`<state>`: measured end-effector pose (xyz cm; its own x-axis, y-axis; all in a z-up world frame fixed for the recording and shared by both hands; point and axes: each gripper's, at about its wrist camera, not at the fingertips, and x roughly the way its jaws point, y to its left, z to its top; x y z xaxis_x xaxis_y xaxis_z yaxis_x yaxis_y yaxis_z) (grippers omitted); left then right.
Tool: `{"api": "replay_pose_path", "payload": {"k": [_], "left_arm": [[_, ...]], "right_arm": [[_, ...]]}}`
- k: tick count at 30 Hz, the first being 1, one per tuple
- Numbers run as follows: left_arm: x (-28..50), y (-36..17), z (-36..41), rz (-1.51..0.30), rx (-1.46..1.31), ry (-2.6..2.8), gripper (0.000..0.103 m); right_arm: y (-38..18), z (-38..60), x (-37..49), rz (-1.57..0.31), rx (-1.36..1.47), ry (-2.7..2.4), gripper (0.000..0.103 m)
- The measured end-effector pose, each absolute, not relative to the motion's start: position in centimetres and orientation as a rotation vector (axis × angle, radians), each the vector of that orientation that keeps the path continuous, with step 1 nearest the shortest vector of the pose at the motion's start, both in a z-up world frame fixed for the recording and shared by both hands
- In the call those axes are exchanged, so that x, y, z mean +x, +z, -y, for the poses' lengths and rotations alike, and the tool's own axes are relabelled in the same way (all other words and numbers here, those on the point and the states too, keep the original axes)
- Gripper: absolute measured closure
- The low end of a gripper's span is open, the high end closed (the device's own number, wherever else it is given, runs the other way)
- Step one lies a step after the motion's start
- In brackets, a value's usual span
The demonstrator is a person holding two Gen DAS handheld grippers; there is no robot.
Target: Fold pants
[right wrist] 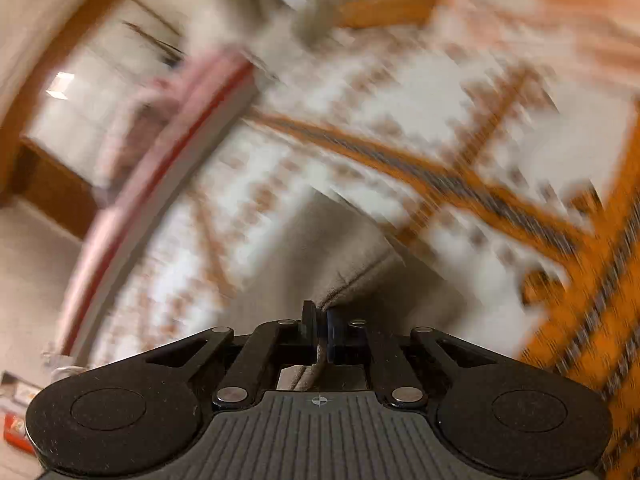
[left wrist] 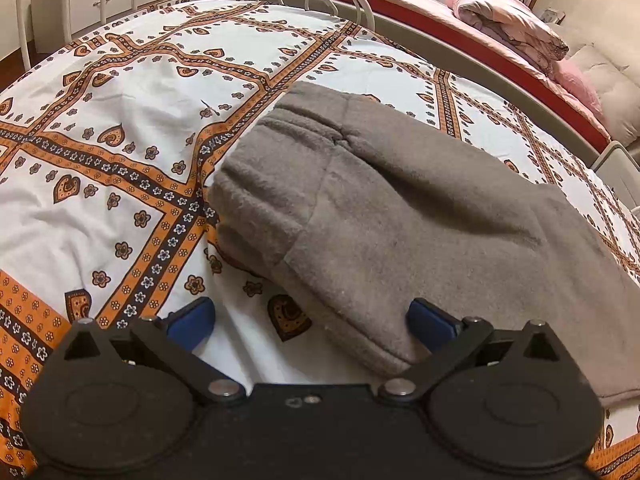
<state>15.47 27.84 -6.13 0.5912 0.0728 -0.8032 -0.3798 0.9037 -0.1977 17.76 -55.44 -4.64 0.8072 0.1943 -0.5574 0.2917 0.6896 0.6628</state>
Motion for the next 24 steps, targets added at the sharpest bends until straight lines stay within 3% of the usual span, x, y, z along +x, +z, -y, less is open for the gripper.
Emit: {"api": "replay_pose_path", "payload": {"k": [4, 8, 14, 18, 22, 24], "left_arm": [[15.4, -6.1, -27.9, -0.904, -0.368, 0.263, 0.005], [15.3, -6.1, -28.0, -0.903, -0.370, 0.259, 0.005], [15.4, -6.1, -27.8, -0.906, -0.367, 0.265, 0.005], [15.4, -6.1, -27.8, -0.905, -0.369, 0.265, 0.005], [15.2, -6.1, -27.8, -0.905, -0.369, 0.262, 0.005], [15.1, -6.1, -28.0, -0.904, -0.368, 0.253, 0.005]], "right_arm": [[-0.7, 55.1, 15.0, -0.416, 0.757, 0.057, 0.098], [-6.9, 57.1, 15.2, -0.837, 0.915, -0.167, 0.098], [-7.0, 57.3, 15.2, -0.824, 0.895, -0.151, 0.098], [-4.6, 56.3, 16.7, -0.723, 0.799, -0.095, 0.098], [-0.7, 55.1, 15.6, -0.452, 0.752, 0.041, 0.098], [-0.7, 55.2, 15.5, -0.446, 0.748, 0.021, 0.098]]}}
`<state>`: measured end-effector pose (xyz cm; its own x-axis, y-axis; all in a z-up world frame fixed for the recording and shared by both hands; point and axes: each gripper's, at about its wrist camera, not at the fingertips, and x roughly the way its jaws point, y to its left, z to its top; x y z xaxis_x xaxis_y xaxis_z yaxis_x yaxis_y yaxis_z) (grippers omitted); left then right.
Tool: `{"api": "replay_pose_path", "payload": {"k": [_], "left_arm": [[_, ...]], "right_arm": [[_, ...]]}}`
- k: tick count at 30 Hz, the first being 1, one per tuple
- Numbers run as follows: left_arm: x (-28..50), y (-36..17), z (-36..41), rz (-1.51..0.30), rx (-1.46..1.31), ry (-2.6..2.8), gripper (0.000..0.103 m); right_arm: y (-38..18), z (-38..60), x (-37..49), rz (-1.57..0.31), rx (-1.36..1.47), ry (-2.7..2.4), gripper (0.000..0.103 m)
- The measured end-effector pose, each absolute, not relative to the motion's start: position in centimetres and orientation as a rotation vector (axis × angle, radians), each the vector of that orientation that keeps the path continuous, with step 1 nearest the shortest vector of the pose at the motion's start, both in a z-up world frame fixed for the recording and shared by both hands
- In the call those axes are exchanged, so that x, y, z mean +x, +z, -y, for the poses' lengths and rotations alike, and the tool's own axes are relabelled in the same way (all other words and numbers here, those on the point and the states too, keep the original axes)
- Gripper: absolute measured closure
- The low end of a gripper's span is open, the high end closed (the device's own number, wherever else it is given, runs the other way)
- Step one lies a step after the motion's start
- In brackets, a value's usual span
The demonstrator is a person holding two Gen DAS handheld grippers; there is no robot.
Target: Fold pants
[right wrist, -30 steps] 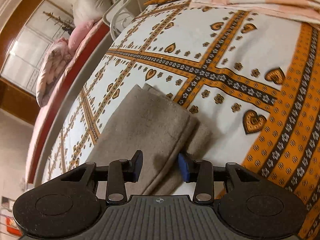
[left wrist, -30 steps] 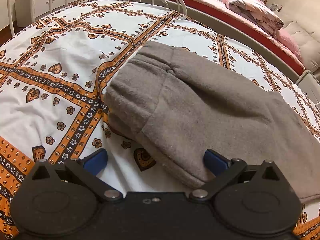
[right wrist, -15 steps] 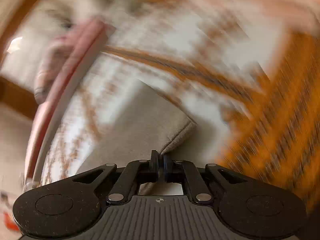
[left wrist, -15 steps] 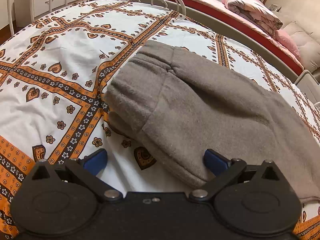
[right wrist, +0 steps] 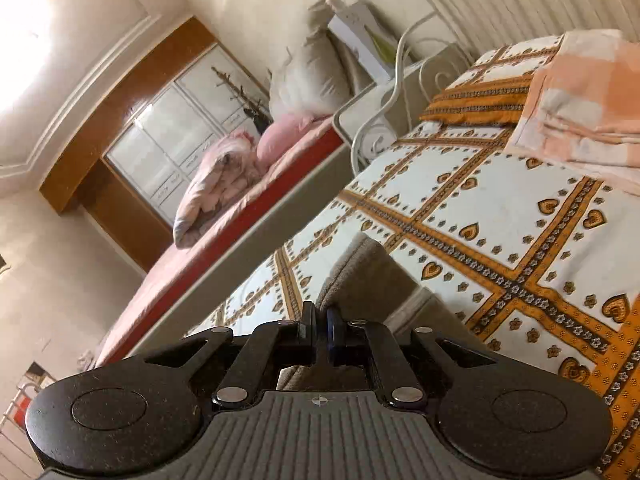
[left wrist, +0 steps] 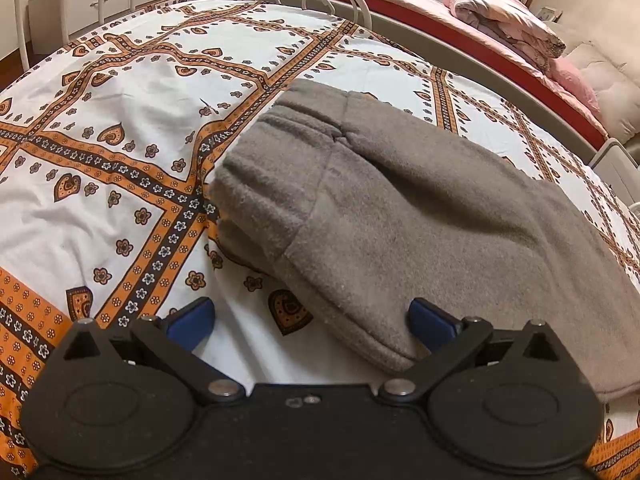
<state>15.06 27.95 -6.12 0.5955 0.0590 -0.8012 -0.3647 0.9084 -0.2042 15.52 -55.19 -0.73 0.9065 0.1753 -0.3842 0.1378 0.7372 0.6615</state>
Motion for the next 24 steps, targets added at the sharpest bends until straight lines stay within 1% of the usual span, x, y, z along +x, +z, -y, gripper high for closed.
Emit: {"api": "replay_pose_path", "payload": {"k": [1, 3, 4, 5, 6, 8, 14, 17, 19, 21, 22, 23, 24], "left_arm": [[15.0, -6.1, -28.0, -0.904, -0.370, 0.249, 0.005], [15.0, -6.1, -28.1, -0.904, -0.371, 0.246, 0.005], [15.0, -6.2, -28.0, -0.905, -0.371, 0.249, 0.005], [15.0, -6.2, -28.0, -0.906, -0.370, 0.252, 0.005], [15.1, -6.1, -27.9, -0.907, -0.368, 0.254, 0.005], [15.2, -6.1, -27.9, -0.908, -0.367, 0.257, 0.005], [15.3, -6.0, -28.0, -0.909, -0.361, 0.265, 0.005], [15.2, -5.9, -28.1, -0.911, -0.366, 0.265, 0.005], [15.2, -5.9, -28.1, -0.913, -0.367, 0.265, 0.005], [15.4, -5.8, -28.0, -0.913, -0.360, 0.259, 0.011], [15.4, -5.6, -28.0, -0.907, -0.369, 0.242, 0.023], [15.4, -5.4, -28.0, -0.899, -0.380, 0.229, 0.030], [15.4, -5.3, -27.9, -0.896, -0.384, 0.229, 0.031]], "right_arm": [[-1.8, 55.5, 15.8, -0.517, 0.744, -0.024, 0.098], [-5.8, 56.7, 17.2, -0.790, 0.791, -0.149, 0.098], [-8.0, 57.4, 17.4, -0.891, 0.854, -0.176, 0.098], [-8.4, 58.1, 17.1, -0.866, 0.921, -0.169, 0.098], [-7.9, 58.4, 16.9, -0.823, 0.929, -0.154, 0.098], [-7.4, 57.9, 16.9, -0.829, 0.856, -0.158, 0.098], [-7.1, 57.6, 16.8, -0.814, 0.882, -0.172, 0.098], [-5.6, 57.2, 16.7, -0.787, 0.813, -0.145, 0.098], [-5.6, 56.6, 16.9, -0.798, 0.785, -0.134, 0.098], [-6.5, 56.4, 17.3, -0.847, 0.803, -0.134, 0.098], [-6.6, 56.3, 17.4, -0.849, 0.799, -0.134, 0.098], [-6.5, 56.3, 17.4, -0.842, 0.791, -0.125, 0.098], [-6.4, 56.2, 17.4, -0.837, 0.784, -0.118, 0.098]]}}
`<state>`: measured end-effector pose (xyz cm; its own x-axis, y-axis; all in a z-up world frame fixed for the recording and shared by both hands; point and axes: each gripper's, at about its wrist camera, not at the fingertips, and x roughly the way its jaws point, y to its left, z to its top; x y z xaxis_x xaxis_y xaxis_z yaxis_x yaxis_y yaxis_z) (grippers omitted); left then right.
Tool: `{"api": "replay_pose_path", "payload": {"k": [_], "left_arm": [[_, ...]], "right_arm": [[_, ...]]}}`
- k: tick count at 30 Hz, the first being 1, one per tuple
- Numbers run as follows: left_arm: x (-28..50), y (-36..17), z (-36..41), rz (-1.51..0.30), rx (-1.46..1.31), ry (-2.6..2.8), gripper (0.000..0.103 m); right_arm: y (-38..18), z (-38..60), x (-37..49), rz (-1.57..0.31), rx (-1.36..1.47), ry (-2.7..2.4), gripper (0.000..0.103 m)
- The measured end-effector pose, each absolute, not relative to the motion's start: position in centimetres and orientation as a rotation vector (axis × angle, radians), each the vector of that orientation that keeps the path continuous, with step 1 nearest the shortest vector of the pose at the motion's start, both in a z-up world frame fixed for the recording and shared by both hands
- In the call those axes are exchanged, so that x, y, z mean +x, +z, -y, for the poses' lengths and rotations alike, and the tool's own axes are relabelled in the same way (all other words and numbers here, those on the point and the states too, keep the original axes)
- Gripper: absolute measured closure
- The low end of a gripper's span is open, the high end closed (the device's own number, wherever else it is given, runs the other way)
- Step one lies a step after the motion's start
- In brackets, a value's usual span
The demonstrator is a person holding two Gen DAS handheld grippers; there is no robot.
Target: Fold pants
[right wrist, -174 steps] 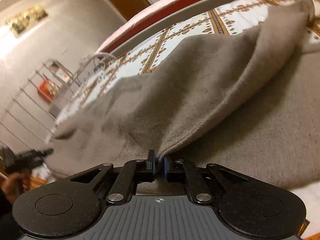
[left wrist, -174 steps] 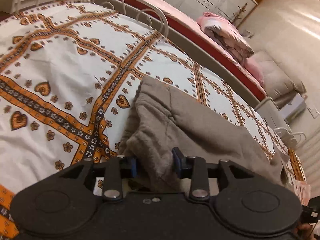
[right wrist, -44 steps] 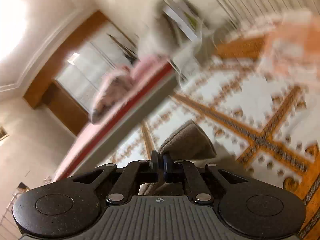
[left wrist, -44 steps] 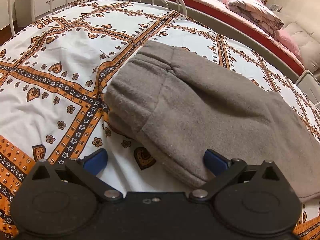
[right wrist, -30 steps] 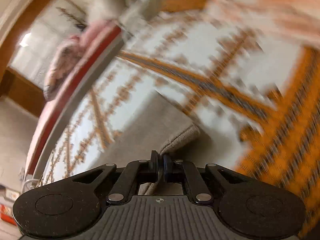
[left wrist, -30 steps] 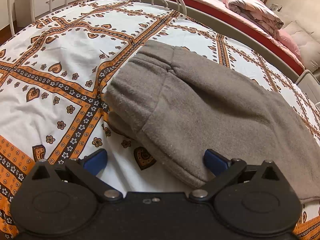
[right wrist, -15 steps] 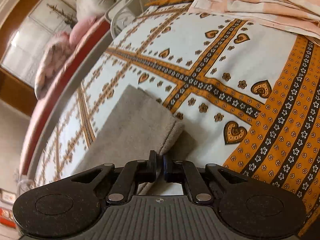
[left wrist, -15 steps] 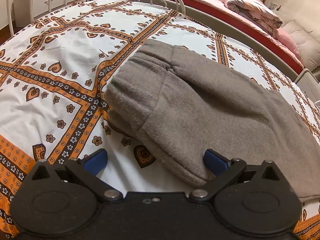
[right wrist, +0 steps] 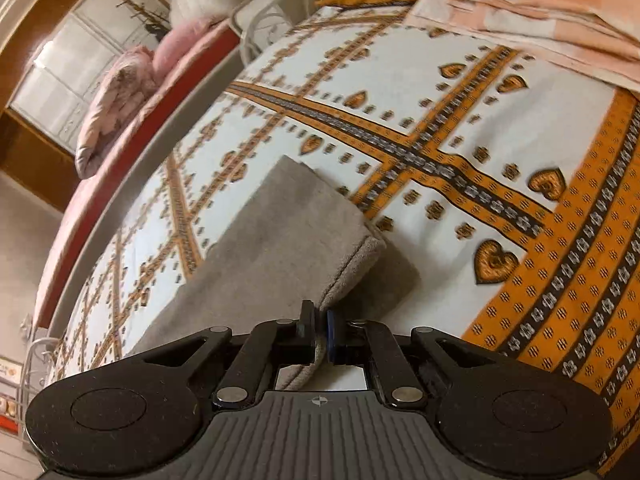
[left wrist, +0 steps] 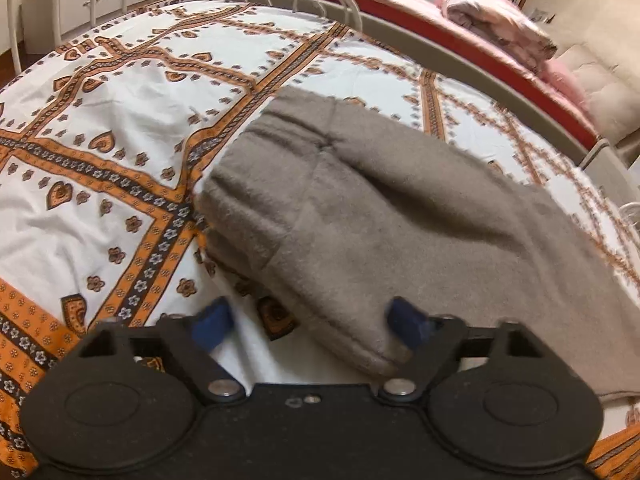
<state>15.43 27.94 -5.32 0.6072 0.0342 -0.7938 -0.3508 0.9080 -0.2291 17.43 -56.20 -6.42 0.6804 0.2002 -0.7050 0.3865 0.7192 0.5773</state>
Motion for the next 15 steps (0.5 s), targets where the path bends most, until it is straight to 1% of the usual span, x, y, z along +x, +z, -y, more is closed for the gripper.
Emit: {"api": "replay_pose_path", "payload": {"k": [3, 4, 5, 8, 13, 14, 15], "left_arm": [[15.6, -5.5, -27.9, -0.898, -0.396, 0.228, 0.034], [15.6, -5.5, -27.9, -0.894, -0.397, 0.227, 0.039], [15.6, -5.4, -27.9, -0.883, -0.398, 0.223, 0.046], [15.6, -5.1, -27.8, -0.846, -0.393, 0.237, 0.054], [15.5, -4.5, -27.6, -0.795, -0.377, 0.237, 0.056], [15.6, -4.6, -27.6, -0.804, -0.368, 0.234, 0.056], [15.7, -4.9, -27.5, -0.817, -0.363, 0.233, 0.056]], "right_arm": [[-6.6, 56.0, 17.6, -0.846, 0.761, -0.128, 0.098], [-6.4, 55.9, 17.8, -0.836, 0.750, -0.119, 0.098], [-6.0, 55.7, 18.0, -0.821, 0.737, -0.105, 0.098], [-2.9, 55.2, 18.1, -0.662, 0.743, -0.031, 0.098], [2.8, 54.9, 16.1, -0.325, 0.777, 0.092, 0.098], [2.9, 54.8, 15.7, -0.287, 0.763, 0.095, 0.098], [1.9, 54.6, 16.3, -0.369, 0.722, 0.024, 0.098]]}}
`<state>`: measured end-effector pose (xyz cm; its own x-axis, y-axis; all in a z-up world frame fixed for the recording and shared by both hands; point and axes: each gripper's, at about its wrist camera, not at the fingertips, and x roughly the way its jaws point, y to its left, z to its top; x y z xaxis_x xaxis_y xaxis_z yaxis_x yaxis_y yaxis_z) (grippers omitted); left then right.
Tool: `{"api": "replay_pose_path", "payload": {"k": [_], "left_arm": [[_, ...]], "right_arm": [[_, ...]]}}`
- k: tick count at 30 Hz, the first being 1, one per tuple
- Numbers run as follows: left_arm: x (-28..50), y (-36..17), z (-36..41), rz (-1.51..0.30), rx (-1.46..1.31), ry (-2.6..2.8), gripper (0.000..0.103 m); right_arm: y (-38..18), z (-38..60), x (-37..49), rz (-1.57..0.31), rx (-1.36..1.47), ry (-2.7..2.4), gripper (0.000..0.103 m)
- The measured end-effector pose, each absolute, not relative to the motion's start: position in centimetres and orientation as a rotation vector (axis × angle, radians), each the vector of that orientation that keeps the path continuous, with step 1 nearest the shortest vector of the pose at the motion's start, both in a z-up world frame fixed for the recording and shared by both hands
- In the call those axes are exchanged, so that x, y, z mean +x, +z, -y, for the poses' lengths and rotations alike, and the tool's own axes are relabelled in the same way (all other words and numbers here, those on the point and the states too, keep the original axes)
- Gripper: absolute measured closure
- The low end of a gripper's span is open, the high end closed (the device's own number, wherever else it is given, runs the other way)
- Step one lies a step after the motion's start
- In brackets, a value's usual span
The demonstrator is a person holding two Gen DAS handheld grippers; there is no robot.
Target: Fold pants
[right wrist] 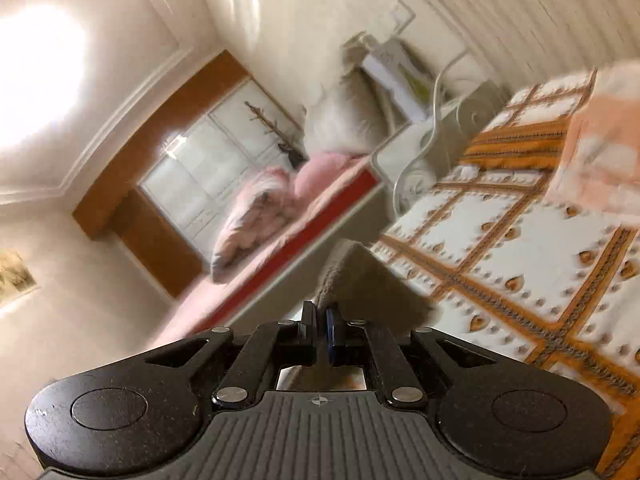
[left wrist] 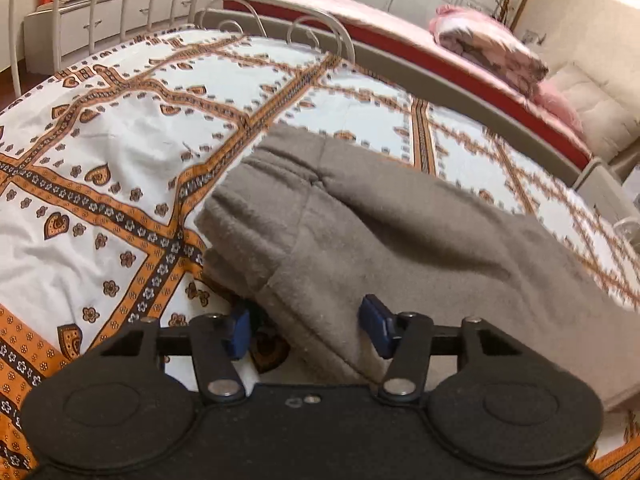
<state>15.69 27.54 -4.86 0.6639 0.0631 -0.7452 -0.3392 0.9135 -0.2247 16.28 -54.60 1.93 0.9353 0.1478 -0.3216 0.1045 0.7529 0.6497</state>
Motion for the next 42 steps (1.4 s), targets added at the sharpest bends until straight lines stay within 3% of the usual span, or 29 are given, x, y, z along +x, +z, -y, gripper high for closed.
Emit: {"api": "replay_pose_path", "payload": {"k": [3, 4, 8, 12, 13, 15, 19, 27, 34, 38, 41, 42], "left_arm": [[15.6, -5.3, -28.1, -0.826, -0.401, 0.232, 0.053], [15.6, -5.3, -28.3, -0.828, -0.415, 0.237, 0.050], [15.6, -5.4, -28.3, -0.838, -0.410, 0.261, 0.039], [15.7, -5.3, -28.3, -0.843, -0.398, 0.270, 0.038], [15.5, -5.0, -28.3, -0.837, -0.391, 0.280, 0.038], [14.9, -4.3, -28.4, -0.822, -0.368, 0.325, 0.039], [13.3, -2.3, -28.6, -0.739, -0.342, 0.429, 0.042], [17.0, -1.4, -24.7, -0.696, -0.190, 0.329, 0.041], [20.4, -2.1, -26.5, -0.685, -0.177, 0.348, 0.042], [21.0, -2.9, -28.1, -0.698, -0.213, 0.308, 0.037], [21.5, -3.4, -28.8, -0.704, -0.222, 0.284, 0.032], [21.8, -3.5, -29.0, -0.707, -0.226, 0.280, 0.031]], "right_arm": [[-6.2, 55.6, 19.6, -0.917, 0.803, -0.153, 0.098], [-7.0, 56.1, 19.7, -0.946, 0.831, -0.152, 0.098], [-5.8, 56.3, 19.2, -0.888, 0.758, -0.144, 0.098], [-6.2, 56.8, 18.9, -0.896, 0.787, -0.153, 0.097], [-5.7, 56.8, 18.7, -0.878, 0.769, -0.156, 0.093], [-4.0, 56.3, 17.8, -0.811, 0.664, -0.192, 0.086], [-0.7, 53.4, 16.1, -0.714, 0.447, -0.190, 0.081], [1.8, 39.0, 20.2, -0.642, 0.205, 0.392, 0.081], [0.1, 24.1, 26.1, -0.662, 0.098, 0.699, 0.081], [-1.3, 16.8, 29.8, -0.678, 0.037, 0.844, 0.081], [-2.7, 12.6, 32.8, -0.699, -0.020, 0.924, 0.077], [-3.4, 11.2, 33.8, -0.711, -0.036, 0.942, 0.069]]}}
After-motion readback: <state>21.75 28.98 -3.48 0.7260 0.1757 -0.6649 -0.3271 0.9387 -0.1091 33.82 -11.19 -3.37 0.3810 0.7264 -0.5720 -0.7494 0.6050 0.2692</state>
